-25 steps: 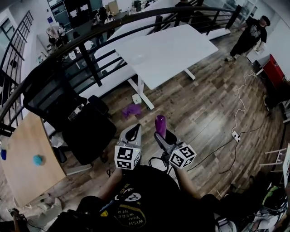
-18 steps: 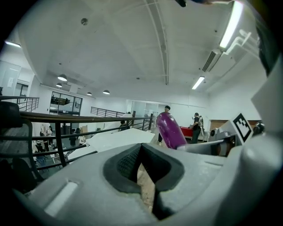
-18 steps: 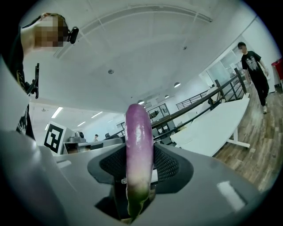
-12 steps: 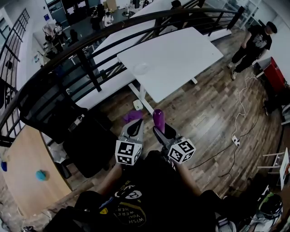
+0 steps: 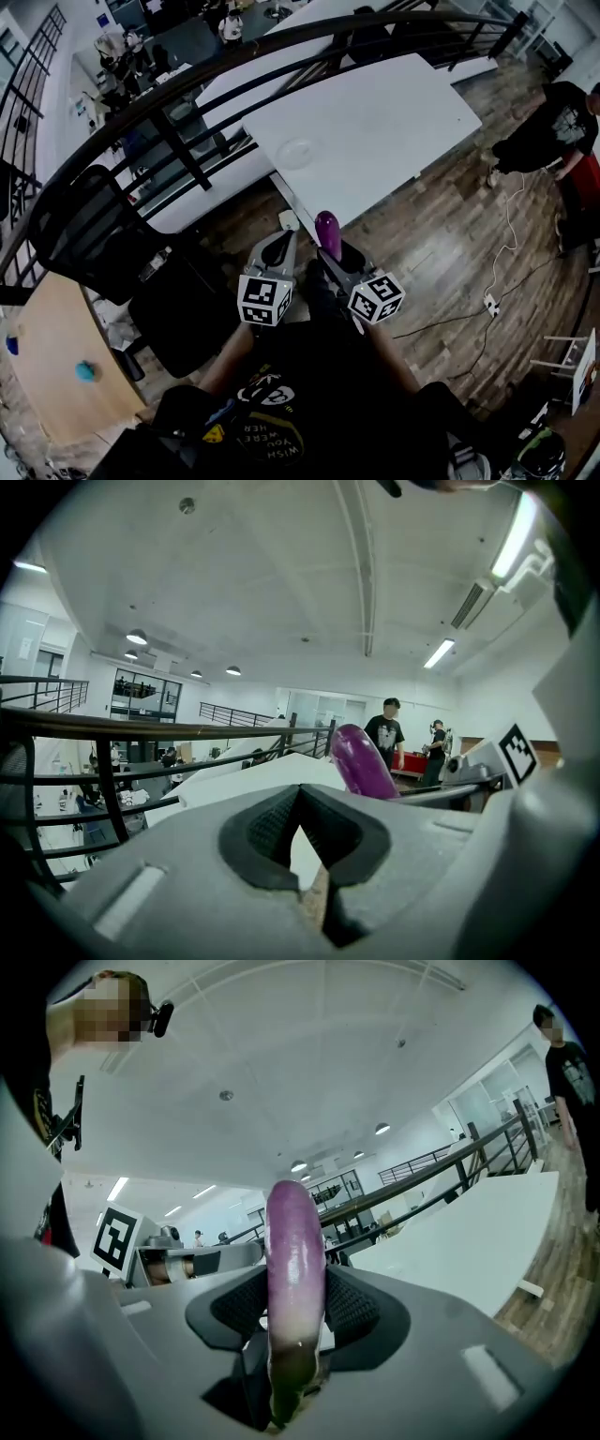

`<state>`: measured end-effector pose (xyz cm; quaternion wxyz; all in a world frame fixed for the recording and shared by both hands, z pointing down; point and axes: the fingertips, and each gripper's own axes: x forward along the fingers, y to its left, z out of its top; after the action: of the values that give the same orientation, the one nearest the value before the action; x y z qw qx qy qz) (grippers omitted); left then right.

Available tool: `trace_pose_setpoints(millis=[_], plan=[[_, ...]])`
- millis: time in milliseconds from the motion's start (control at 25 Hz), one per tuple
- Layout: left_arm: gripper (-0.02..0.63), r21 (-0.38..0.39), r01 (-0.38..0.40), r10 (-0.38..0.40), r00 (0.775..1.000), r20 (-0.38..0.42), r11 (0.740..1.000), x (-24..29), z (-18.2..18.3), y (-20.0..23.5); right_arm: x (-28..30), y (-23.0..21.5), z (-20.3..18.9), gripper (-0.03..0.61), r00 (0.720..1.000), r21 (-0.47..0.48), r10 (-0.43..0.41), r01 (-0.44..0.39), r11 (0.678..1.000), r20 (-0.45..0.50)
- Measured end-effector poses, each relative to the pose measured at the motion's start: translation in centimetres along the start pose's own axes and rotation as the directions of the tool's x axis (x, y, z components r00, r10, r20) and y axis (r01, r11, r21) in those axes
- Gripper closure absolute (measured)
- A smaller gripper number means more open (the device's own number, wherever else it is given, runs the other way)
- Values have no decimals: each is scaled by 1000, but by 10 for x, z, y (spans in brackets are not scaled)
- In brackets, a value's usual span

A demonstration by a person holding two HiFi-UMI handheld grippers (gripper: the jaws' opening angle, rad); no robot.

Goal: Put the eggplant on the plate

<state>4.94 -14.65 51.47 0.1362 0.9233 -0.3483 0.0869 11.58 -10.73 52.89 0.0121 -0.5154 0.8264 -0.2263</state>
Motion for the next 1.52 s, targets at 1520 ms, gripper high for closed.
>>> trace_pose_setpoints(millis=[1520], plan=[[609,-175,-345,306,928,-214,922,157,-24,175,357,-315,-119,322,640,-565,-195,-444,696,-743]])
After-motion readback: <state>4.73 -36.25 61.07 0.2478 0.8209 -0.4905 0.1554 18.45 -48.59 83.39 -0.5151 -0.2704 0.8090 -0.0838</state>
